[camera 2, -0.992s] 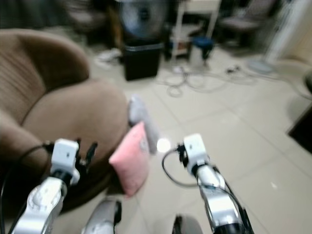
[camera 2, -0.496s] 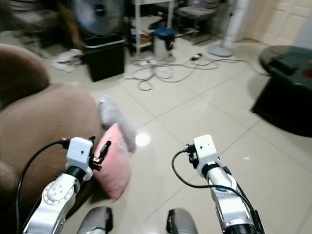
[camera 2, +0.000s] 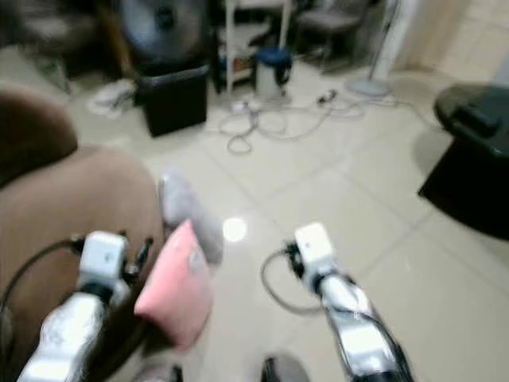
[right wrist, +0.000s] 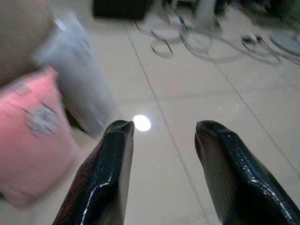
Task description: Move the pillow to the sofa from floor
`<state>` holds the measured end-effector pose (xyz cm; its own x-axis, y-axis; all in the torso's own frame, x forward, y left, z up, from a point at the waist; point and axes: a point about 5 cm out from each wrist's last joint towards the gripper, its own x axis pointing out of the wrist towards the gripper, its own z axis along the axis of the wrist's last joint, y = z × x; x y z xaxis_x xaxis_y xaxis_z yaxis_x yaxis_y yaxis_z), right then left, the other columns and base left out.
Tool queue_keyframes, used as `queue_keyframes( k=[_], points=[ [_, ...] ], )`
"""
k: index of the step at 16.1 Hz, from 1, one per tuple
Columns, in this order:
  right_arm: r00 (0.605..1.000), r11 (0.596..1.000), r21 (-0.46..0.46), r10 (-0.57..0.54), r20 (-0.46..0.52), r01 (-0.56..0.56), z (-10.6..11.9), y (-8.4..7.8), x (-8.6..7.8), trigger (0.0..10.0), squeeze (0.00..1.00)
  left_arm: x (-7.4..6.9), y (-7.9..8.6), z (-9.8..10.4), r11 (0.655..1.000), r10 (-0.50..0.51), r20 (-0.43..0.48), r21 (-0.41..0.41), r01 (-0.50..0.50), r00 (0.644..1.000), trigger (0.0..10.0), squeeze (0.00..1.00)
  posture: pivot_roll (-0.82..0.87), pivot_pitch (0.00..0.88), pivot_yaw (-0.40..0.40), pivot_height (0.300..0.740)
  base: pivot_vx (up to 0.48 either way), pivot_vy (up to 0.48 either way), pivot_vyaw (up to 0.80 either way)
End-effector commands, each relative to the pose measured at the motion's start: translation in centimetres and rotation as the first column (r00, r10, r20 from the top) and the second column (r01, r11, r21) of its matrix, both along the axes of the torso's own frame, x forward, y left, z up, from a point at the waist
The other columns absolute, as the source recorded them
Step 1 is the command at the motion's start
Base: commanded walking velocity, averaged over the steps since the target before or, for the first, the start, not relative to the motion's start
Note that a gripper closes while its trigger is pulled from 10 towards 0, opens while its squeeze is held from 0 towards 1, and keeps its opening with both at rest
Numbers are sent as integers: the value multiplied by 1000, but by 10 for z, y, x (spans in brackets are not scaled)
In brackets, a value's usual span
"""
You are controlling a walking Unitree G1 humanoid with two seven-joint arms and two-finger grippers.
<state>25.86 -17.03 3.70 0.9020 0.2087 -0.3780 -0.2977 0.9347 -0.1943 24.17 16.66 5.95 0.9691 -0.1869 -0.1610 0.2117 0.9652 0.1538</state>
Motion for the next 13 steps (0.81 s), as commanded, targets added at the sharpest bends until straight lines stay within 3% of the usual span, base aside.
queue_keyframes(
  k=[1, 8, 13],
  points=[
    [1000, 1000, 10, 16, 9, -16, 2, 5, 3, 10000, 0, -2, 4, 0, 1000, -2, -5, 20, 2, 1000, 10000, 0, 99, 0, -26, 648, 442, 0, 0],
    [1000, 1000, 28, 6, -10, -6, 0, 7, 0, 10000, 0, -7, 2, -2, 999, -20, -14, 25, 21, 1000, 10000, 0, 100, 0, -27, 648, 428, 0, 0],
    [999, 1000, 27, 7, -33, -6, -3, 3, -4, 10000, 0, -11, 4, -7, 997, -61, -43, 44, 63, 997, 10000, 0, 92, 0, -23, 648, 0, 0, 0]
  ],
)
